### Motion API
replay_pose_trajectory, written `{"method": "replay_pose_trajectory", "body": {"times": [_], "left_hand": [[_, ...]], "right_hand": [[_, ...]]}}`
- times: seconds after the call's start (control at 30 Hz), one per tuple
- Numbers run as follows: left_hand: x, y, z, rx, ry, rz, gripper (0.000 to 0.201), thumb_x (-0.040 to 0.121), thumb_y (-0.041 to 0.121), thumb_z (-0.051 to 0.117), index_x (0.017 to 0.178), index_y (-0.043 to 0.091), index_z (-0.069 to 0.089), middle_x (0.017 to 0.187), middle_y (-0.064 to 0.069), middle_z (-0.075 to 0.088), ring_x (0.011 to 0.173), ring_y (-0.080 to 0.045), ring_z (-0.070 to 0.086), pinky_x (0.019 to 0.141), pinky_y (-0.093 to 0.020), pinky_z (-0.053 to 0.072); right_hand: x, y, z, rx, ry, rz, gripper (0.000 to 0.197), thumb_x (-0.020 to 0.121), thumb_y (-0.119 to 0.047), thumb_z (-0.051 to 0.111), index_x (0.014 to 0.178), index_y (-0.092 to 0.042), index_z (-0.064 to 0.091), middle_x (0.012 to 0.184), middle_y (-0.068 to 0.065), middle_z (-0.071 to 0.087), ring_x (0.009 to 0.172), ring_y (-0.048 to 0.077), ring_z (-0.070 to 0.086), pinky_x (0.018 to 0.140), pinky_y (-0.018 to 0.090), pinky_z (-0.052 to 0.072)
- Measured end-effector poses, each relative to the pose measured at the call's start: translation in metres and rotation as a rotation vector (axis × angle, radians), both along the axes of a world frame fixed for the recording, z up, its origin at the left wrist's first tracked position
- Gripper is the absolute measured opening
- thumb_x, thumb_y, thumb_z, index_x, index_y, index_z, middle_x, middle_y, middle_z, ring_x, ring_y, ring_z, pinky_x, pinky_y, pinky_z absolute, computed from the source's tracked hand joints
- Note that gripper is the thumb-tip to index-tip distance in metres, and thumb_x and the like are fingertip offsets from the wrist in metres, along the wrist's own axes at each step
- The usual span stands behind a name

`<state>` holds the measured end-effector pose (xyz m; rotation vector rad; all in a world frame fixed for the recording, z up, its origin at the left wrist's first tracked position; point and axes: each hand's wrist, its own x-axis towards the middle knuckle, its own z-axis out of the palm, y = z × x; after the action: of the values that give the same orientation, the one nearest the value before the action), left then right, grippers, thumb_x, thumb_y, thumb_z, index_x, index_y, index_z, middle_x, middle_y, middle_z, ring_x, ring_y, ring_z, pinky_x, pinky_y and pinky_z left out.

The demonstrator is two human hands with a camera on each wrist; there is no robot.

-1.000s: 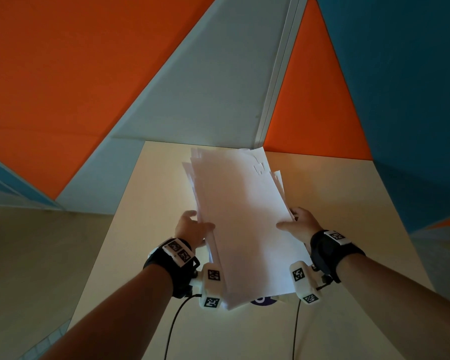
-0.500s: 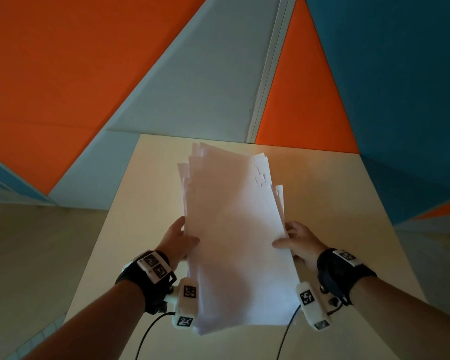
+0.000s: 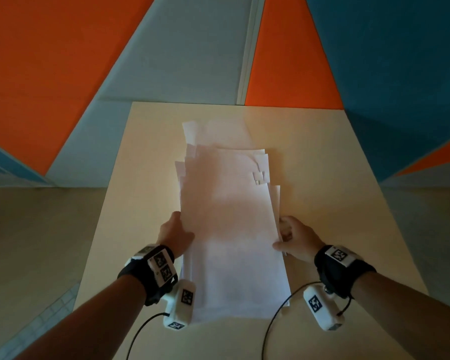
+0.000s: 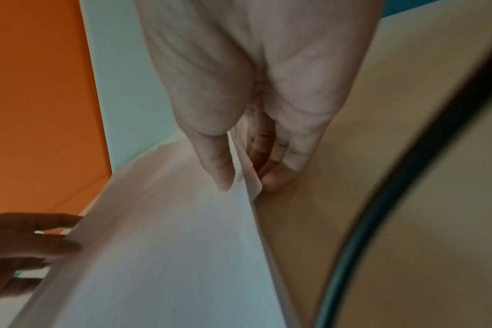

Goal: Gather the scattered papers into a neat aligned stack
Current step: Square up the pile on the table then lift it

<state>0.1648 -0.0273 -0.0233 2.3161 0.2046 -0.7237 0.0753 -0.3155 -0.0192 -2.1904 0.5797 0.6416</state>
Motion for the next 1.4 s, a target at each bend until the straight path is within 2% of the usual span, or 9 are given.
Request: {"method": "replay_pose_trajectory", "body": {"times": [0.1, 0.2, 0.37, 0.47, 0.53, 0.8, 0.93, 1.13, 1.4], "left_hand": [[-0.004, 0.008, -0.003, -0.035, 0.014, 0.039, 0.049, 0.082, 0.012, 0.063, 0.129, 0.009, 0.048, 0.115, -0.014, 0.066, 0.101, -0.031, 0.061, 0.081, -0.033, 0.048], [-0.009, 0.011, -0.002, 0.021, -0.032, -0.019, 0.069, 0.078, 0.014, 0.069, 0.140, 0.009, 0.037, 0.125, -0.017, 0.059, 0.112, -0.033, 0.056, 0.092, -0.037, 0.047], [-0.042, 0.013, 0.009, 0.283, -0.187, -0.505, 0.109, 0.068, 0.043, 0.079, 0.151, 0.033, 0.010, 0.158, -0.008, 0.001, 0.145, -0.032, 0.009, 0.113, -0.051, 0.023], [-0.073, 0.015, 0.003, 0.356, -0.175, -0.875, 0.129, 0.059, 0.060, 0.078, 0.150, 0.040, -0.010, 0.156, -0.001, -0.033, 0.145, -0.029, -0.023, 0.114, -0.062, 0.002], [-0.092, 0.017, -0.003, 0.387, -0.163, -1.029, 0.135, 0.056, 0.064, 0.078, 0.148, 0.042, -0.019, 0.150, 0.001, -0.042, 0.140, -0.029, -0.034, 0.110, -0.067, -0.005], [-0.095, 0.027, -0.009, 0.420, -0.178, -1.023, 0.118, 0.065, 0.064, 0.071, 0.146, 0.049, -0.013, 0.150, 0.006, -0.039, 0.142, -0.036, -0.030, 0.109, -0.070, -0.003], [-0.093, 0.027, -0.010, 0.440, -0.217, -1.002, 0.104, 0.070, 0.064, 0.064, 0.147, 0.049, -0.003, 0.159, 0.002, -0.025, 0.146, -0.037, -0.020, 0.112, -0.065, 0.002], [-0.082, 0.026, -0.005, 0.482, -0.291, -0.907, 0.082, 0.083, 0.053, 0.057, 0.149, 0.045, 0.009, 0.162, 0.000, -0.013, 0.148, -0.035, -0.007, 0.115, -0.057, 0.009], [-0.072, 0.014, -0.006, 0.434, -0.318, -0.919, 0.093, 0.078, 0.061, 0.060, 0.150, 0.043, 0.005, 0.159, 0.000, -0.025, 0.144, -0.031, -0.027, 0.112, -0.064, -0.006]], "right_hand": [[-0.022, 0.002, -0.002, -0.018, 0.016, -0.006, 0.094, 0.075, -0.026, 0.081, 0.150, -0.021, 0.024, 0.115, 0.000, 0.058, 0.104, 0.021, 0.060, 0.082, 0.029, 0.054], [-0.045, 0.009, -0.007, -0.117, -0.030, 0.116, 0.116, 0.061, -0.041, 0.086, 0.153, -0.027, 0.016, 0.145, 0.002, 0.036, 0.130, 0.022, 0.043, 0.102, 0.032, 0.043], [-0.074, 0.026, -0.009, -0.322, -0.087, 0.555, 0.123, 0.047, -0.060, 0.083, 0.148, -0.048, 0.015, 0.161, -0.006, -0.004, 0.143, 0.023, 0.008, 0.113, 0.043, 0.028], [-0.083, 0.033, -0.014, -0.420, -0.090, 0.670, 0.125, 0.045, -0.068, 0.081, 0.147, -0.052, 0.010, 0.161, -0.007, -0.011, 0.145, 0.027, 0.003, 0.113, 0.049, 0.027], [-0.083, 0.036, -0.012, -0.448, -0.100, 0.672, 0.124, 0.045, -0.067, 0.082, 0.145, -0.052, 0.012, 0.160, -0.007, -0.009, 0.145, 0.028, 0.006, 0.112, 0.050, 0.029], [-0.072, 0.037, 0.005, -0.433, -0.084, 0.658, 0.119, 0.047, -0.063, 0.084, 0.143, -0.051, 0.016, 0.160, -0.010, -0.007, 0.143, 0.028, 0.011, 0.106, 0.053, 0.035], [-0.068, 0.041, 0.001, -0.498, -0.074, 0.693, 0.119, 0.047, -0.062, 0.085, 0.142, -0.053, 0.014, 0.161, -0.010, -0.007, 0.141, 0.030, 0.014, 0.106, 0.054, 0.035], [-0.054, 0.039, 0.002, -0.481, -0.107, 0.598, 0.081, 0.069, -0.053, 0.073, 0.138, -0.052, 0.029, 0.157, -0.016, 0.009, 0.132, 0.029, 0.031, 0.099, 0.046, 0.038], [-0.019, 0.032, 0.013, -0.418, -0.130, 0.546, 0.075, 0.072, -0.069, 0.065, 0.137, -0.043, 0.040, 0.158, -0.016, 0.012, 0.142, 0.022, 0.015, 0.105, 0.049, 0.027]]}}
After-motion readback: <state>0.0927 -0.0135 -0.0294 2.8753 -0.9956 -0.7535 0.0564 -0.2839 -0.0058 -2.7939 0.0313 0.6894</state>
